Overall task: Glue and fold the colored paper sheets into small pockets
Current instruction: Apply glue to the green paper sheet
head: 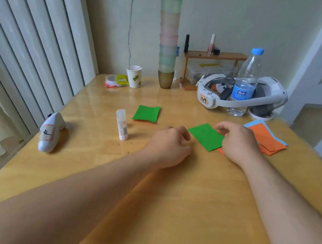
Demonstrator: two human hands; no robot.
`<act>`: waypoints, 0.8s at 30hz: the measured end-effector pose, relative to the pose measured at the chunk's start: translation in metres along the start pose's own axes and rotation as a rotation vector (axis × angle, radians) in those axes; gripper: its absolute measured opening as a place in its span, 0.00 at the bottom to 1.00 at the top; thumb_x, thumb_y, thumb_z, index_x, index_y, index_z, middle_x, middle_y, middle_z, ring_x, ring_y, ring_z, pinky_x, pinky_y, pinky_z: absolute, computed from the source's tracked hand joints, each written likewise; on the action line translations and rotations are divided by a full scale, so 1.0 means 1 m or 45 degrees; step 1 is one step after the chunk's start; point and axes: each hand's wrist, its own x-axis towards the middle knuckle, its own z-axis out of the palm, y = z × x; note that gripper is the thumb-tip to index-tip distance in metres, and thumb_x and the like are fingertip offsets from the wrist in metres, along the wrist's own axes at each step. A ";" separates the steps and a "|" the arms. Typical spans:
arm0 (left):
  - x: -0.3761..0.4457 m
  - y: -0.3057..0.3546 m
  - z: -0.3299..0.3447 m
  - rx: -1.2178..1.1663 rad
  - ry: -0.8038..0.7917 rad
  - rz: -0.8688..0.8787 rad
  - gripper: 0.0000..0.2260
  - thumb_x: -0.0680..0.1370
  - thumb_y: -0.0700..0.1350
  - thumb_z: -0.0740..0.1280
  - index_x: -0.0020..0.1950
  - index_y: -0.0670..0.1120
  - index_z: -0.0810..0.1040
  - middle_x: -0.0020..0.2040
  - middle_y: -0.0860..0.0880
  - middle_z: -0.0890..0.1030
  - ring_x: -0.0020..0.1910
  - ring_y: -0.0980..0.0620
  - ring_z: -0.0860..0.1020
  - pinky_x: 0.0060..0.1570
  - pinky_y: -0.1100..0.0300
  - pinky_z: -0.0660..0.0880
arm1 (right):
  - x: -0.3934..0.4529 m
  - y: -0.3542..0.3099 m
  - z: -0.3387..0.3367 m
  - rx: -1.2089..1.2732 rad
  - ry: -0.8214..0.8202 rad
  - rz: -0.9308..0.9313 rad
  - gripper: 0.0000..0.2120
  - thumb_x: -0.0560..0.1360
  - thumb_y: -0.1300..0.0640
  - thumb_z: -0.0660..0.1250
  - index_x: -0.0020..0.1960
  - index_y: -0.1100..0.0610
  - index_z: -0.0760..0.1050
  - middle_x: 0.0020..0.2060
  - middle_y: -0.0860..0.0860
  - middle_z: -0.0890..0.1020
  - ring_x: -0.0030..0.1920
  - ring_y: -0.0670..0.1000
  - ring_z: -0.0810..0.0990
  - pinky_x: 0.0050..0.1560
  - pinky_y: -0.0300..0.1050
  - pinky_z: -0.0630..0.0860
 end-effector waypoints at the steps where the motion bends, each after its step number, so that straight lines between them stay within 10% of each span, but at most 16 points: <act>1: 0.007 0.004 0.008 0.026 0.027 -0.019 0.15 0.78 0.55 0.66 0.65 0.55 0.76 0.60 0.48 0.80 0.64 0.45 0.75 0.64 0.54 0.70 | 0.001 0.001 0.000 0.002 -0.001 -0.005 0.24 0.80 0.71 0.58 0.65 0.50 0.82 0.62 0.53 0.84 0.63 0.54 0.79 0.62 0.44 0.74; 6: 0.039 0.026 0.027 0.161 -0.010 -0.125 0.35 0.77 0.69 0.64 0.80 0.58 0.61 0.76 0.46 0.70 0.74 0.37 0.63 0.69 0.43 0.63 | 0.006 0.001 0.005 0.046 -0.048 0.011 0.17 0.82 0.57 0.68 0.70 0.49 0.77 0.59 0.50 0.83 0.61 0.54 0.79 0.61 0.46 0.73; 12: 0.051 0.023 0.028 0.032 -0.022 -0.104 0.41 0.71 0.69 0.73 0.79 0.64 0.59 0.76 0.50 0.70 0.74 0.39 0.62 0.68 0.44 0.63 | 0.011 -0.007 0.013 0.526 0.020 0.093 0.24 0.77 0.63 0.70 0.64 0.38 0.75 0.53 0.48 0.78 0.50 0.50 0.79 0.38 0.42 0.73; 20: 0.030 0.003 0.016 -0.601 0.134 -0.068 0.42 0.71 0.57 0.80 0.78 0.66 0.59 0.72 0.44 0.67 0.74 0.46 0.67 0.75 0.48 0.66 | 0.002 -0.027 0.006 1.334 -0.171 0.236 0.31 0.74 0.79 0.66 0.64 0.47 0.77 0.55 0.59 0.77 0.52 0.58 0.82 0.47 0.53 0.82; 24: 0.000 -0.019 -0.013 -1.239 -0.018 -0.048 0.31 0.79 0.38 0.74 0.76 0.58 0.66 0.57 0.40 0.82 0.52 0.48 0.84 0.59 0.47 0.82 | -0.013 -0.041 -0.001 1.695 -0.582 0.253 0.24 0.78 0.78 0.59 0.62 0.53 0.75 0.55 0.63 0.82 0.53 0.62 0.84 0.48 0.59 0.84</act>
